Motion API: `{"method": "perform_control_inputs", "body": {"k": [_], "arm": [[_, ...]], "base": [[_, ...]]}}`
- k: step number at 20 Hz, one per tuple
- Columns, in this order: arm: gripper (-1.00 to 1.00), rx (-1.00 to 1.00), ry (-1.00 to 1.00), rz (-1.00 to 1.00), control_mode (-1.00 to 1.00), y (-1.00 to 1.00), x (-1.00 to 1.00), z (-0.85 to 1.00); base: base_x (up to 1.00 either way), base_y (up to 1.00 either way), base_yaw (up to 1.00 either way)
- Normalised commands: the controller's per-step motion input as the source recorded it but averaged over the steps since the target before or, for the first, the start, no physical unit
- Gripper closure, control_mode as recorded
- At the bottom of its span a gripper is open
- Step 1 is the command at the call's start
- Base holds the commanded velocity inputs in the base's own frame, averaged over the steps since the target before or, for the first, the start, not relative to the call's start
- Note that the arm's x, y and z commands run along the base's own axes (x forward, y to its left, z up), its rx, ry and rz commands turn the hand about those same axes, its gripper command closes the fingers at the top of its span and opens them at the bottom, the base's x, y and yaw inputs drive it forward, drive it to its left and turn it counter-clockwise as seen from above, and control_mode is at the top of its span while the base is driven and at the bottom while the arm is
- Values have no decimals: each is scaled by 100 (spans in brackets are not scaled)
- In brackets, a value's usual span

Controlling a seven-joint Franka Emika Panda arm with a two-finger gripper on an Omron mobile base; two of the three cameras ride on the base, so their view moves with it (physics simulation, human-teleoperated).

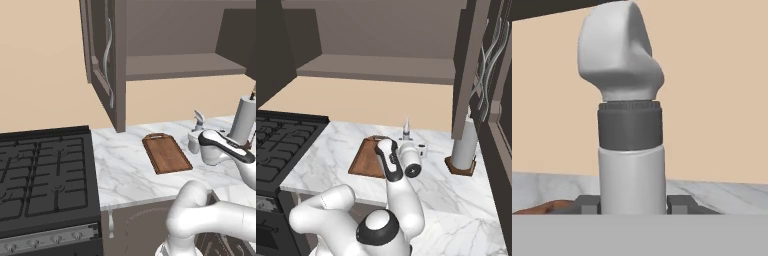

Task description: Grab the spray bottle from the cabinet, then place it next to the cutting board for sanitizing. Then grab the dish brush from the countertop next to the sink and place it next to the cutting board.

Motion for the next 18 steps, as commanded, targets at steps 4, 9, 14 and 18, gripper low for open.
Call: {"method": "perform_control_inputs", "body": {"k": [4,9,14,18], "arm": [[100,0,-1,3,-100,-2,9,-36],[100,0,0,2,-100,0,2,-37],[100,0,0,1,-100,0,0,-31],[100,0,-3,0,-100,0,-2,-23]], "base": [[0,0,0],[0,0,0],[0,0,0],[0,0,0]]}}
